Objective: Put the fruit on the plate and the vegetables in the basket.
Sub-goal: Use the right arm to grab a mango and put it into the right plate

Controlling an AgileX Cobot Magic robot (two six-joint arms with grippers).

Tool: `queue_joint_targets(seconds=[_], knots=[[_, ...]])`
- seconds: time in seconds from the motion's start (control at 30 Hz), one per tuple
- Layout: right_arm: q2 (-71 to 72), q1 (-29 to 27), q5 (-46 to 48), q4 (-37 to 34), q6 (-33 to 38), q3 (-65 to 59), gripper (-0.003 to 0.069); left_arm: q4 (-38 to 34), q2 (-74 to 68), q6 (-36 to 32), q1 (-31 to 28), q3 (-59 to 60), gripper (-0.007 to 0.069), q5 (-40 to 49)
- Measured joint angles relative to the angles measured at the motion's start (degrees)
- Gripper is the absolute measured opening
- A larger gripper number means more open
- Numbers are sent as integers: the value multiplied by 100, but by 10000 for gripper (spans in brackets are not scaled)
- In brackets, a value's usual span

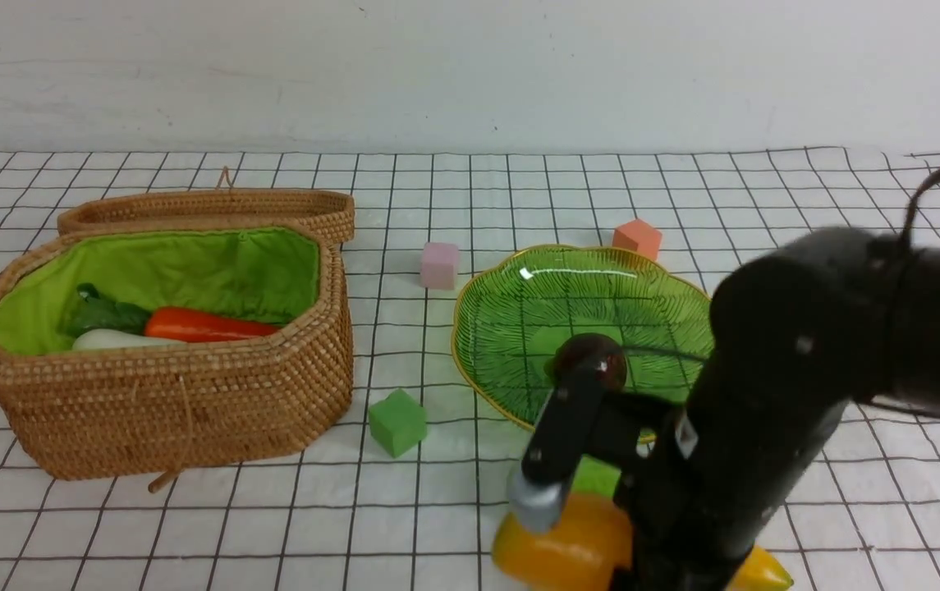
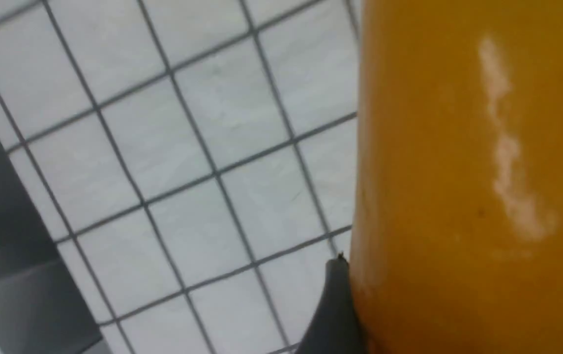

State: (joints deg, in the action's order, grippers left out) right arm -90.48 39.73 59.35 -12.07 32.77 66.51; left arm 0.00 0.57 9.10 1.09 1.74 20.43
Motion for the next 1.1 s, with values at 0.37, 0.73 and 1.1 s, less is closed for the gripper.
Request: queue_joint_targets(seconds=[0.37, 0.73, 1.1], knots=[[-942, -2178, -1745, -393, -521, 1784, 568, 0, 0, 0, 0, 0, 45, 0], [-2942, -2576, -2380, -728, -626, 2305, 574, 0, 0, 0, 0, 0, 59, 0], [-2605, -2576, -2004, -640, -648, 2341, 662, 0, 0, 0, 0, 0, 73, 0]])
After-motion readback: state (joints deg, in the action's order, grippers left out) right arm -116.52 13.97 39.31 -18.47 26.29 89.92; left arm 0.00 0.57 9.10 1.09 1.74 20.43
